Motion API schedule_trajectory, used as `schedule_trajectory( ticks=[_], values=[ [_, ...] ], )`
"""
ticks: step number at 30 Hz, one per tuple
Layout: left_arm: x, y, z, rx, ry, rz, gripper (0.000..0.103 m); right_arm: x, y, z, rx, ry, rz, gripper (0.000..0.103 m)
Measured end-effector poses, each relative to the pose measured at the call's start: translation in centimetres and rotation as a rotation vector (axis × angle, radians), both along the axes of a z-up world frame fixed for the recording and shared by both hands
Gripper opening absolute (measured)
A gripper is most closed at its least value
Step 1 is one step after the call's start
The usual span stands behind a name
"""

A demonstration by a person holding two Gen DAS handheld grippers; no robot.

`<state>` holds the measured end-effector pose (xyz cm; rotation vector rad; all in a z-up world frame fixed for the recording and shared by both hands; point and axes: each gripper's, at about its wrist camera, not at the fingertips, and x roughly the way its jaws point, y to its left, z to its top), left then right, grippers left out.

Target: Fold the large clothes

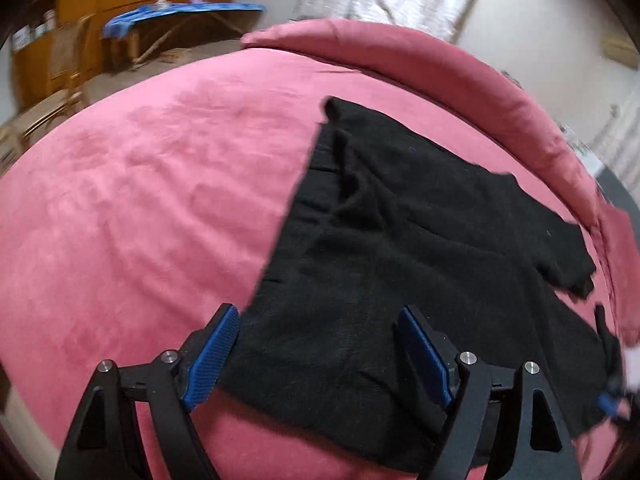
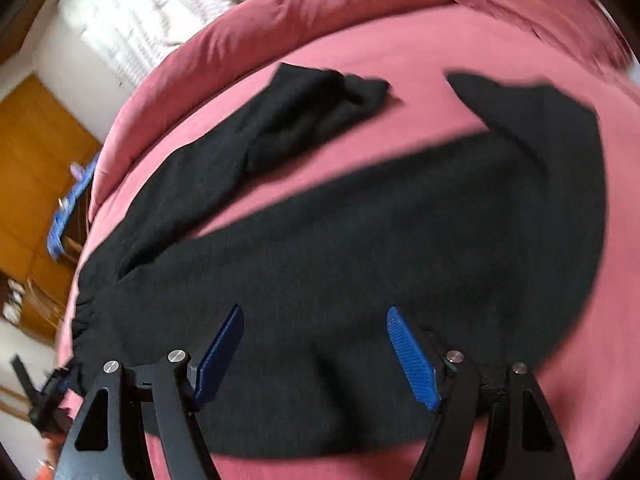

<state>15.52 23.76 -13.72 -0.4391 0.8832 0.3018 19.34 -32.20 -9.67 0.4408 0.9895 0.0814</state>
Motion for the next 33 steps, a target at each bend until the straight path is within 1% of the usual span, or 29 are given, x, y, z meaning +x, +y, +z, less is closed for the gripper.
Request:
schedule_trajectory(
  ticks=[1, 2, 4, 7, 10, 11, 12, 13, 14, 15, 16, 17, 18, 19, 20, 21, 22, 23, 24, 26, 27, 28, 29, 30, 31, 32, 33],
  values=[
    [-0.2, 0.2, 0.0, 0.01, 0.002, 0.023, 0.086, -1.2, -0.2, -0.5, 0.033, -0.004, -0.011, 0.076],
    [-0.4, 0.4, -0.1, 0.007, 0.008, 0.037, 0.093, -2.1, -0.1, -0.8, 0.045, -0.011, -0.021, 0.076],
    [-0.4, 0.7, -0.7, -0.017, 0.033, 0.04, 0.098, -3.9, -0.1, -1.1, 0.067, -0.046, -0.053, 0.076],
    [0.7, 1.1, -2.1, -0.058, 0.102, 0.024, 0.099, -5.7, 0.4, -1.4, 0.044, -0.092, -0.082, 0.076],
    [1.2, 1.5, -3.4, -0.101, 0.138, 0.039, 0.1, -6.9, 0.5, -2.2, 0.016, -0.131, -0.08, 0.075],
    [1.2, 1.4, -3.4, -0.095, 0.133, 0.042, 0.095, -7.1, 0.3, -2.6, 0.009, -0.136, -0.081, 0.074],
    [1.4, 1.2, -3.3, -0.082, 0.131, 0.041, 0.092, -7.2, -0.1, -2.8, 0.028, -0.132, -0.097, 0.073],
    [1.5, 1.0, -3.1, -0.058, 0.138, 0.049, 0.087, -7.4, -0.5, -2.8, 0.057, -0.135, -0.112, 0.073],
    [1.5, 1.0, -2.9, -0.057, 0.137, 0.063, 0.08, -7.5, -1.2, -2.5, 0.1, -0.156, -0.137, 0.073],
    [1.3, 1.3, -2.5, -0.076, 0.133, 0.087, 0.076, -7.6, -1.6, -2.2, 0.109, -0.173, -0.149, 0.073],
    [1.0, 2.2, -2.2, -0.122, 0.122, 0.134, 0.066, -8.0, -1.9, -2.0, 0.108, -0.191, -0.159, 0.073],
    [0.7, 3.0, -2.0, -0.166, 0.111, 0.167, 0.048, -8.2, -2.5, -1.7, 0.106, -0.211, -0.182, 0.073],
    [0.4, 3.9, -1.3, -0.232, 0.054, 0.183, 0.032, -8.4, -2.8, -1.7, 0.11, -0.218, -0.199, 0.073],
    [0.4, 4.2, 0.3, -0.203, 0.014, 0.2, 0.011, -8.5, -3.3, -1.6, 0.122, -0.228, -0.219, 0.073],
    [0.4, 4.7, 2.0, -0.121, -0.015, 0.229, 0.0, -8.7, -3.9, -1.5, 0.14, -0.24, -0.249, 0.073],
    [0.1, 5.4, 3.8, -0.026, -0.054, 0.284, 0.0, -8.9, -4.3, -1.4, 0.148, -0.246, -0.265, 0.073],
    [-0.4, 7.2, 6.2, 0.029, -0.129, 0.345, 0.0, -9.0, -4.7, -1.3, 0.153, -0.252, -0.282, 0.073],
    [-0.4, 8.7, 7.3, 0.034, -0.152, 0.363, 0.0, -9.3, -5.1, -1.2, 0.148, -0.258, -0.305, 0.073],
    [-0.1, 10.8, 8.4, 0.039, -0.134, 0.366, 0.0, -9.6, -5.6, -1.1, 0.148, -0.266, -0.328, 0.073],
    [0.2, 13.0, 9.3, 0.017, -0.094, 0.341, 0.0, -10.5, -6.3, -1.0, 0.17, -0.275, -0.363, 0.073],
    [0.4, 13.1, 9.5, 0.032, -0.071, 0.299, 0.0, -10.6, -6.7, -1.2, 0.185, -0.273, -0.385, 0.073],
    [0.7, 12.6, 9.5, 0.064, -0.051, 0.261, 0.0, -10.6, -7.1, -1.5, 0.196, -0.267, -0.401, 0.073],
    [0.8, 11.6, 9.3, 0.104, -0.036, 0.2, 0.009, -10.4, -7.3, -1.7, 0.206, -0.259, -0.417, 0.073],
    [0.5, 10.8, 8.9, 0.112, -0.037, 0.143, 0.017, -10.4, -7.6, -2.0, 0.219, -0.252, -0.441, 0.073],
    [0.3, 9.6, 8.2, 0.092, -0.037, 0.066, 0.046, -10.5, -7.7, -2.0, 0.224, -0.25, -0.451, 0.073],
    [0.3, 8.4, 7.4, 0.083, -0.025, 0.023, 0.082, -10.3, -8.1, -2.0, 0.232, -0.244, -0.461, 0.073],
    [0.2, 6.9, 6.7, 0.087, -0.004, -0.009, 0.093, -10.2, -8.5, -1.9, 0.234, -0.241, -0.465, 0.073]
  ],
)
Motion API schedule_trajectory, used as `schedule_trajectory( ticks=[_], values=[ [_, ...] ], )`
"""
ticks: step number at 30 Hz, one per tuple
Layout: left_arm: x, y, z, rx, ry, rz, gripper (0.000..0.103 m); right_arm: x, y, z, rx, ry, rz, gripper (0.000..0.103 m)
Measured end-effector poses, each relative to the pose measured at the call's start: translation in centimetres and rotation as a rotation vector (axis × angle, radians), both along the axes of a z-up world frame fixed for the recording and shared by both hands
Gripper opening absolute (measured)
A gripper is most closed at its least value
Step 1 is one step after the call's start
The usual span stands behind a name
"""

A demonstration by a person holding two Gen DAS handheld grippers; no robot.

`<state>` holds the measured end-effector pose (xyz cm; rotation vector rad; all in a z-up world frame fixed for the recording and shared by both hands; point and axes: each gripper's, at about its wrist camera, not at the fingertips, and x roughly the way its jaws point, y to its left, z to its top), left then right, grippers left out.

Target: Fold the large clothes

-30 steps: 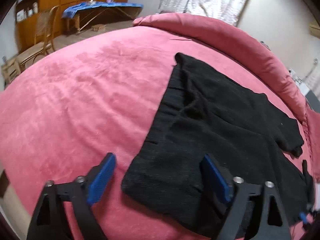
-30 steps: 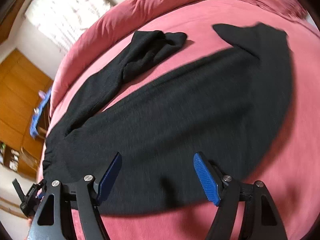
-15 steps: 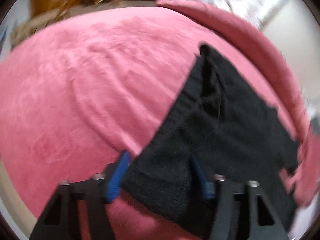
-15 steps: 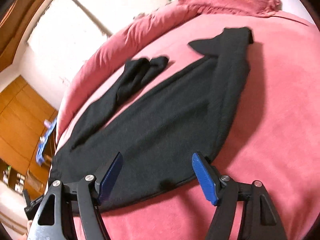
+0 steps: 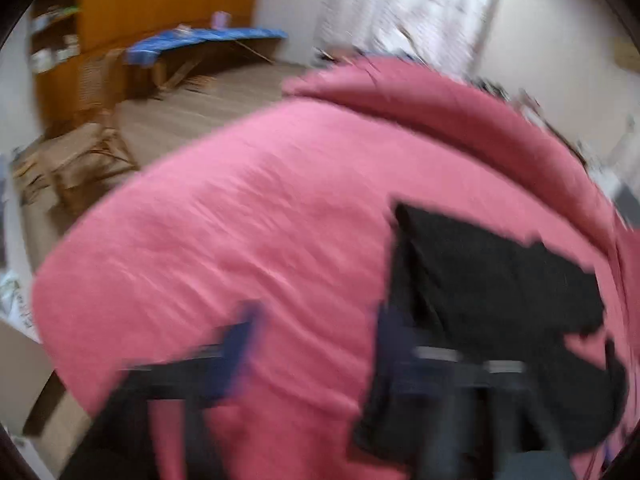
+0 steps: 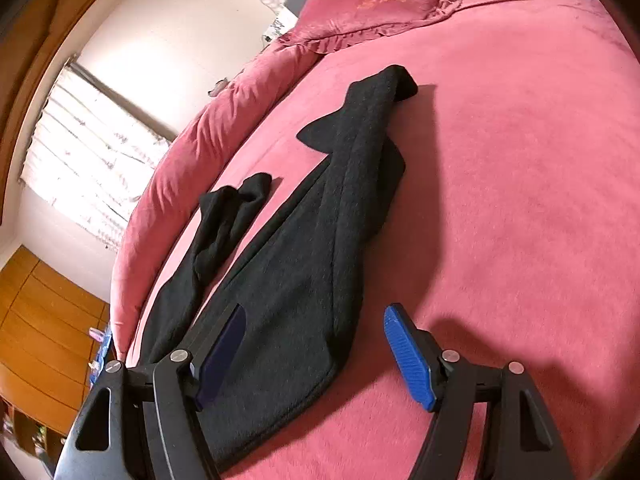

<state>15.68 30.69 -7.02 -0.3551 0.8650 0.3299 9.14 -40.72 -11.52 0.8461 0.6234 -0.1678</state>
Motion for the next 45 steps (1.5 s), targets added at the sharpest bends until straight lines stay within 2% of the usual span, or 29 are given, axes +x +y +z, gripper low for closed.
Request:
schedule_trajectory(
  ticks=[3, 7, 9, 10, 12, 15, 17, 18, 19, 20, 22, 24, 27, 28, 29, 31, 32, 33, 34, 35, 36, 37, 39, 41, 45],
  values=[
    [1.0, -4.1, -2.8, 0.034, 0.059, -0.091, 0.096, 1.1, -2.7, 1.2, -0.012, 0.005, -0.044, 0.074],
    [3.5, -8.3, -7.5, 0.096, 0.241, -0.184, 0.096, 4.5, -9.1, 2.4, 0.053, 0.034, -0.103, 0.074],
    [3.7, -8.7, -8.4, 0.061, 0.23, -0.179, 0.097, 7.3, -12.6, 2.3, 0.099, 0.076, -0.108, 0.074],
    [3.6, -8.2, -8.7, 0.004, 0.208, -0.145, 0.097, 8.8, -14.4, 1.8, 0.156, 0.092, -0.103, 0.074],
    [3.1, -7.6, -9.0, -0.045, 0.174, -0.09, 0.095, 11.2, -16.3, 0.8, 0.226, 0.141, -0.098, 0.074],
    [2.8, -8.1, -8.7, -0.013, 0.173, -0.096, 0.088, 14.4, -18.5, -1.1, 0.314, 0.158, -0.073, 0.074],
    [2.4, -8.2, -8.7, -0.003, 0.171, -0.097, 0.083, 15.9, -19.6, -2.5, 0.387, 0.143, -0.108, 0.073],
    [2.3, -8.4, -8.7, 0.002, 0.171, -0.097, 0.082, 16.4, -20.0, -2.9, 0.408, 0.128, -0.117, 0.059],
    [2.4, -8.5, -8.8, 0.001, 0.171, -0.096, 0.081, 16.8, -20.2, -3.0, 0.414, 0.113, -0.127, 0.023],
    [2.3, -8.5, -8.9, 0.003, 0.171, -0.093, 0.08, 17.4, -20.4, -2.7, 0.408, 0.108, -0.127, 0.01],
    [2.1, -8.7, -8.8, 0.012, 0.166, -0.087, 0.079, 17.7, -20.4, -0.9, 0.355, 0.093, -0.119, 0.009],
    [1.9, -9.1, -8.9, 0.02, 0.162, -0.082, 0.079, 16.3, -20.2, 4.0, 0.212, -0.047, -0.096, 0.009],
    [1.6, -9.6, -8.9, 0.017, 0.149, -0.062, 0.08, 12.0, -19.9, 9.8, -0.016, -0.192, -0.085, 0.007],
    [1.9, -9.7, -8.8, 0.019, 0.145, -0.056, 0.08, 9.9, -19.9, 10.6, -0.081, -0.212, -0.111, 0.007],
    [1.7, -9.8, -8.7, 0.019, 0.142, -0.051, 0.08, 8.8, -20.2, 10.4, -0.094, -0.2, -0.136, 0.007],
    [1.8, -9.8, -8.9, 0.02, 0.138, -0.045, 0.081, 6.9, -21.3, 7.9, -0.085, -0.074, -0.229, 0.012],
    [1.8, -9.8, -8.8, 0.02, 0.138, -0.044, 0.08, 6.1, -22.4, 4.8, -0.034, 0.047, -0.251, 0.014],
    [1.8, -9.9, -9.0, 0.019, 0.138, -0.044, 0.08, 5.5, -23.0, 2.5, 0.019, 0.135, -0.26, 0.02],
    [1.8, -9.9, -8.9, 0.018, 0.139, -0.043, 0.08, 5.0, -23.5, 0.7, 0.065, 0.197, -0.269, 0.027],
    [1.7, -9.9, -8.7, 0.02, 0.142, -0.043, 0.079, 3.8, -24.0, -1.4, 0.124, 0.255, -0.279, 0.027],
    [1.5, -10.1, -8.6, 0.024, 0.143, -0.045, 0.078, 2.2, -24.0, -2.7, 0.168, 0.237, -0.307, 0.026],
    [1.3, -10.2, -8.4, 0.026, 0.143, -0.047, 0.075, 0.7, -23.8, -2.8, 0.189, 0.166, -0.336, 0.034],
    [1.1, -10.6, -8.3, 0.028, 0.14, -0.049, 0.07, -0.7, -23.1, -2.5, 0.154, 0.17, -0.368, 0.041],
    [0.9, -10.9, -8.1, 0.033, 0.135, -0.05, 0.062, -1.0, -22.2, -2.0, 0.115, 0.185, -0.341, 0.041],
    [0.5, -11.5, -7.7, 0.04, 0.118, -0.051, 0.055, -0.3, -20.0, -0.7, 0.092, 0.195, -0.224, 0.041]
  ],
)
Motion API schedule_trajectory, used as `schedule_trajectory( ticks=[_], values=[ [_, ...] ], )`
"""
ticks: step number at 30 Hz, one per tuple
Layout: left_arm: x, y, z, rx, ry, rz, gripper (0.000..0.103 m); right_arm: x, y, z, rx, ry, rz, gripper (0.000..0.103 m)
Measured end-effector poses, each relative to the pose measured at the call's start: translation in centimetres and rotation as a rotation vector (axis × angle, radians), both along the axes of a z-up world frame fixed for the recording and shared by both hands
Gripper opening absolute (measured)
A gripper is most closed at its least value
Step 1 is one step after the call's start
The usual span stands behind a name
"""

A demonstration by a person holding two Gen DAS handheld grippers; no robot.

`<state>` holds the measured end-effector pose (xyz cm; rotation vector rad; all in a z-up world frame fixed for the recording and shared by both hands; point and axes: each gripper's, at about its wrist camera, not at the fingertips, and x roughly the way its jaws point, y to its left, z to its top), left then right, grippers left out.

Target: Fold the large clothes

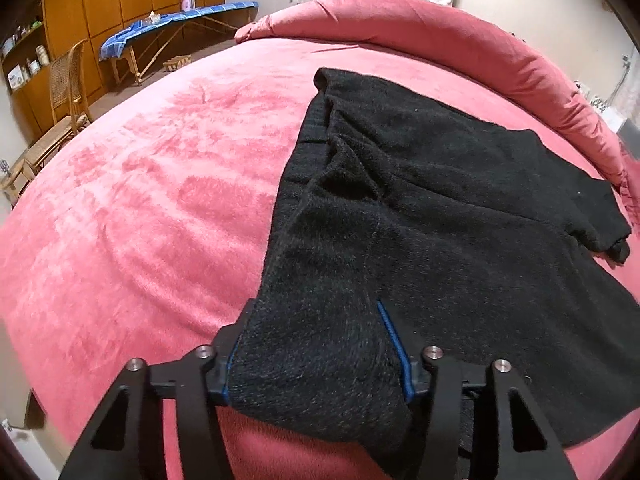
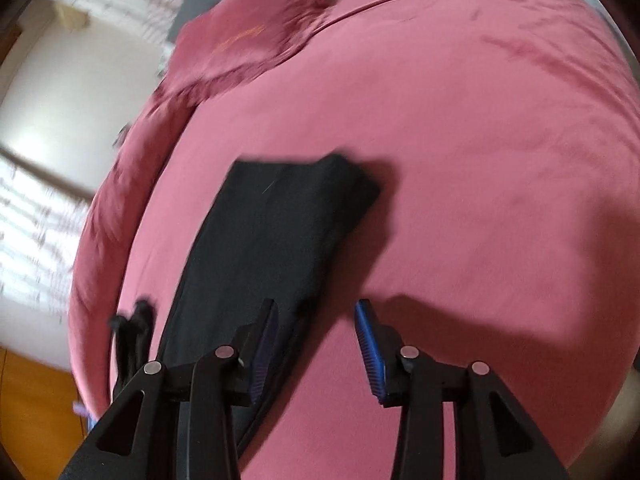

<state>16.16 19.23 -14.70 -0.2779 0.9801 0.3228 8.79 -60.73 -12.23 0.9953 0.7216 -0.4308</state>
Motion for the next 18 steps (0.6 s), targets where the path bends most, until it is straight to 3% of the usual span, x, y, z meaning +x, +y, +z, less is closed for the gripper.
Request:
schedule_trajectory(
  ticks=[4, 7, 10, 14, 16, 18],
  values=[
    [0.0, 0.2, 1.5, 0.023, -0.004, -0.046, 0.05, 1.9, 4.8, 1.2, -0.064, 0.042, 0.131, 0.041],
    [0.1, 0.2, 1.8, 0.07, 0.033, -0.081, 0.059, 2.9, 8.9, 2.7, -0.116, 0.063, 0.179, 0.041],
    [-0.8, -0.3, 3.1, 0.106, -0.02, -0.064, 0.065, 4.9, 12.9, 4.1, -0.133, 0.001, 0.296, 0.041],
    [-2.1, -1.4, 6.2, 0.179, -0.151, 0.035, 0.067, 9.5, 17.0, 4.4, -0.089, -0.024, 0.447, 0.041],
    [-2.3, -1.5, 8.0, 0.252, -0.189, 0.135, 0.068, 13.2, 18.2, 3.9, -0.034, -0.036, 0.498, 0.041],
    [-2.9, -0.5, 8.9, 0.246, -0.206, 0.253, 0.071, 16.2, 18.8, 3.5, -0.033, -0.025, 0.513, 0.041]
  ],
)
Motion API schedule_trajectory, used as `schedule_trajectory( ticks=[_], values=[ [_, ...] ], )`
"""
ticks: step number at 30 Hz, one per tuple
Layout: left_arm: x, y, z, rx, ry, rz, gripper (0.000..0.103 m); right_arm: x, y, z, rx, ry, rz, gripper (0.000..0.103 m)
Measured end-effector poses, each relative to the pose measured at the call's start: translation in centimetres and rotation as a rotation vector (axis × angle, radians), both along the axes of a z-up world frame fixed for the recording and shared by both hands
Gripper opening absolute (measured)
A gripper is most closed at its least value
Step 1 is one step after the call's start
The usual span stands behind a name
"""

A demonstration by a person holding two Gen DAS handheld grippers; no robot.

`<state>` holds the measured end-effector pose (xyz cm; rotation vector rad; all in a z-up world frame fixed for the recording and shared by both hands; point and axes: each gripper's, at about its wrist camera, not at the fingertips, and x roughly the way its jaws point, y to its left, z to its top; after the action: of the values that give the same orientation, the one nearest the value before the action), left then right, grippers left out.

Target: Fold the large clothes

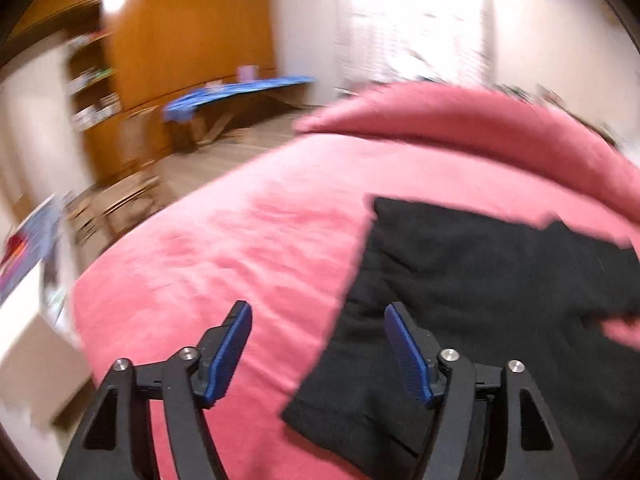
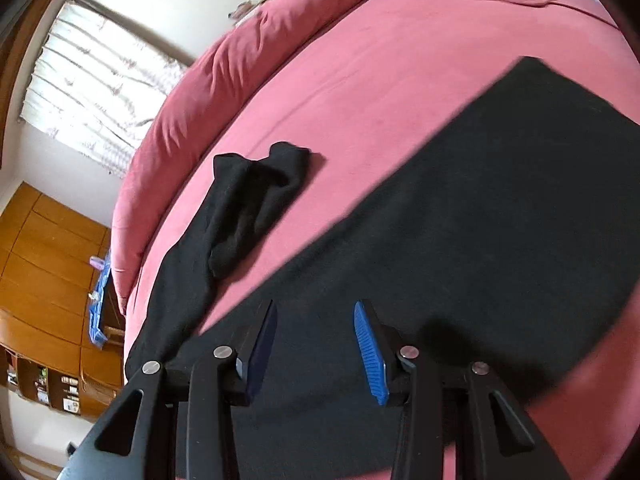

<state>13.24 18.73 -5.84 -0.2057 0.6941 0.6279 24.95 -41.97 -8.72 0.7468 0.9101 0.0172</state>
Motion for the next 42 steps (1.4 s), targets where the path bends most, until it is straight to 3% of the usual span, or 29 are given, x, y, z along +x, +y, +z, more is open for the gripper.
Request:
schedule_trajectory(
  ticks=[2, 4, 7, 9, 13, 15, 16, 17, 19, 23, 26, 28, 29, 31, 32, 33, 38, 42],
  values=[
    [-0.3, 0.9, 0.3, -0.087, -0.071, 0.013, 0.071, 3.5, 0.5, -0.6, 0.001, 0.004, 0.011, 0.041],
    [1.2, 0.2, 0.0, -0.155, -0.101, -0.087, 0.072, 5.9, 0.5, -1.3, 0.004, 0.003, 0.019, 0.043],
    [6.2, -3.1, -1.9, -0.156, -0.021, -0.252, 0.072, 10.9, 0.5, -2.3, -0.002, 0.016, 0.003, 0.044],
    [9.2, -4.8, -3.7, -0.18, -0.013, -0.335, 0.073, 14.4, 0.7, -3.5, 0.014, 0.04, -0.023, 0.044],
    [13.2, -5.3, -9.3, -0.272, 0.091, -0.313, 0.072, 18.1, 0.4, -5.9, 0.109, 0.069, -0.087, 0.044],
    [12.3, -7.5, -10.5, -0.095, 0.044, -0.376, 0.076, 19.7, 0.6, -7.0, 0.126, 0.068, -0.105, 0.039],
    [12.1, -8.1, -10.6, -0.054, 0.046, -0.382, 0.077, 20.1, 0.6, -7.1, 0.125, 0.058, -0.111, 0.023],
    [12.2, -8.1, -10.6, -0.052, 0.046, -0.379, 0.077, 20.6, 0.6, -7.1, 0.118, 0.059, -0.107, 0.013],
    [12.4, -7.7, -10.7, -0.088, 0.035, -0.383, 0.077, 21.8, -0.4, -6.1, 0.121, 0.066, -0.088, 0.007],
    [12.2, -7.1, -11.0, -0.101, 0.025, -0.388, 0.078, 23.7, -3.0, 1.1, -0.051, -0.087, -0.103, 0.007],
    [12.4, -7.1, -11.1, -0.099, 0.027, -0.392, 0.08, 24.8, -7.0, 8.1, -0.193, -0.193, -0.215, 0.007],
    [12.5, -7.0, -11.2, -0.103, 0.028, -0.395, 0.081, 25.5, -8.5, 9.9, -0.258, -0.2, -0.25, 0.018],
    [12.6, -7.0, -11.2, -0.103, 0.029, -0.397, 0.081, 26.0, -9.3, 10.6, -0.397, -0.169, -0.273, 0.023],
    [12.7, -6.7, -11.2, -0.108, 0.028, -0.4, 0.081, 26.7, -9.6, 10.1, -0.565, -0.083, -0.299, 0.055],
    [12.7, -6.7, -11.2, -0.109, 0.027, -0.401, 0.082, 26.0, -10.4, 8.7, -0.625, -0.017, -0.313, 0.056],
    [12.8, -6.7, -11.2, -0.11, 0.027, -0.402, 0.082, 25.0, -10.9, 7.4, -0.624, -0.007, -0.304, 0.056],
    [12.9, -6.7, -11.3, -0.109, 0.029, -0.402, 0.082, 19.8, -11.1, 1.0, -0.567, 0.056, -0.212, 0.056],
    [13.1, -6.7, -11.3, -0.102, 0.036, -0.4, 0.083, 11.2, -10.4, -2.5, -0.476, 0.061, -0.126, 0.056]
  ],
)
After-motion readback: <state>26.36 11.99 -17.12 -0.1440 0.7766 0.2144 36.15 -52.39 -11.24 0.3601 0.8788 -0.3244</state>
